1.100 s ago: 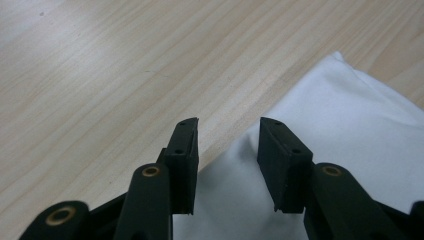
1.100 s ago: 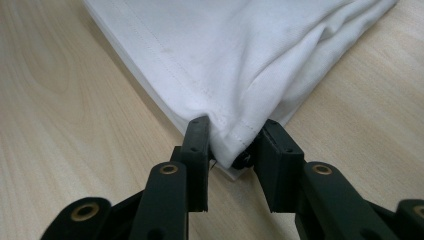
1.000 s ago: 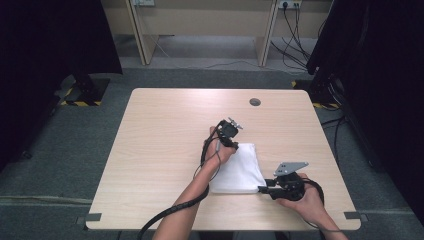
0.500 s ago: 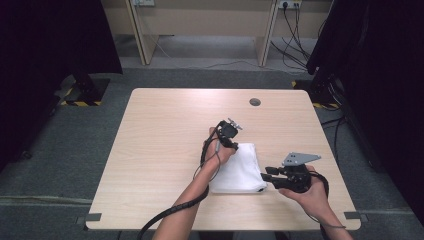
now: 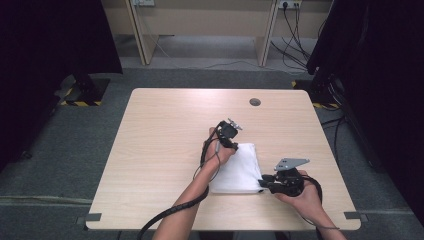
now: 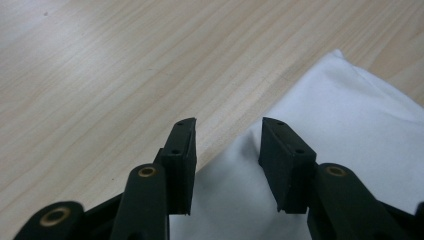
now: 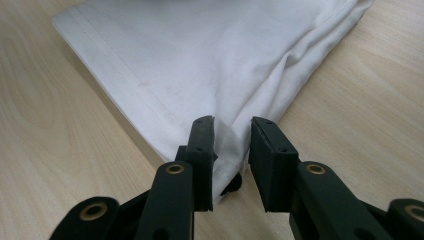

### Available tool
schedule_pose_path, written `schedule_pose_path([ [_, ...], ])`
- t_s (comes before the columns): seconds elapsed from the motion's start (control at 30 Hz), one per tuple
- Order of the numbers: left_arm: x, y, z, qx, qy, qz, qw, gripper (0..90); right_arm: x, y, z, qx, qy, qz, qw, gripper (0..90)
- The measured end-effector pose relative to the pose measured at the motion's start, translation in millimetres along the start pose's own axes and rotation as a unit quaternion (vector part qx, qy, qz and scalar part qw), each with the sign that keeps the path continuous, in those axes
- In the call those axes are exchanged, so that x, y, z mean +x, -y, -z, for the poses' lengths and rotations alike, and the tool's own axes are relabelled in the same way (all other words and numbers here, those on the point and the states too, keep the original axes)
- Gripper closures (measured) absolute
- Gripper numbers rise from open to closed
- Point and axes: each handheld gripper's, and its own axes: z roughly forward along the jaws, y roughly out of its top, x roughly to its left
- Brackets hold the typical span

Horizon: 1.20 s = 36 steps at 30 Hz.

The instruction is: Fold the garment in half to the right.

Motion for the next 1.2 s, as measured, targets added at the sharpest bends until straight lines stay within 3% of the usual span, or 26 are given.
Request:
schedule_pose_path([
  [0.27, 9.6, -0.3, 22.7, -0.021, -0.004, 0.000, 0.9998, 56.6, -0.2, -0.7, 0.6, 0.000, -0.002, -0.002, 1.0000, 71.0],
  [0.47, 9.6, 2.6, 17.2, -0.022, -0.002, 0.012, 0.9997, 55.5, 0.2, -1.3, 0.1, 0.001, -0.002, -0.002, 1.0000, 70.6],
  [0.7, 3.2, -4.2, 6.4, -0.017, -0.002, 0.007, 0.9998, 54.3, -0.2, -1.9, 1.1, 0.001, -0.002, -0.001, 1.0000, 69.9],
  [0.83, 1.3, -3.4, -0.3, -0.017, -0.002, 0.010, 0.9998, 54.4, 1.8, -0.8, 3.8, -0.001, -0.002, 0.000, 1.0000, 76.5],
  [1.0, -3.5, -4.5, -7.3, -0.016, 0.000, 0.007, 0.9998, 53.1, 3.1, -0.7, 4.0, 0.004, -0.008, 0.001, 1.0000, 76.7],
  [1.1, -3.7, -6.4, -3.7, -0.023, -0.001, 0.005, 0.9997, 51.3, 3.2, -2.0, 6.5, 0.001, -0.006, 0.001, 1.0000, 73.7],
  [1.2, 1.5, -9.0, 11.9, -0.036, -0.007, 0.005, 0.9993, 50.5, 2.2, -3.2, 11.2, -0.010, -0.006, -0.001, 0.9999, 72.7],
])
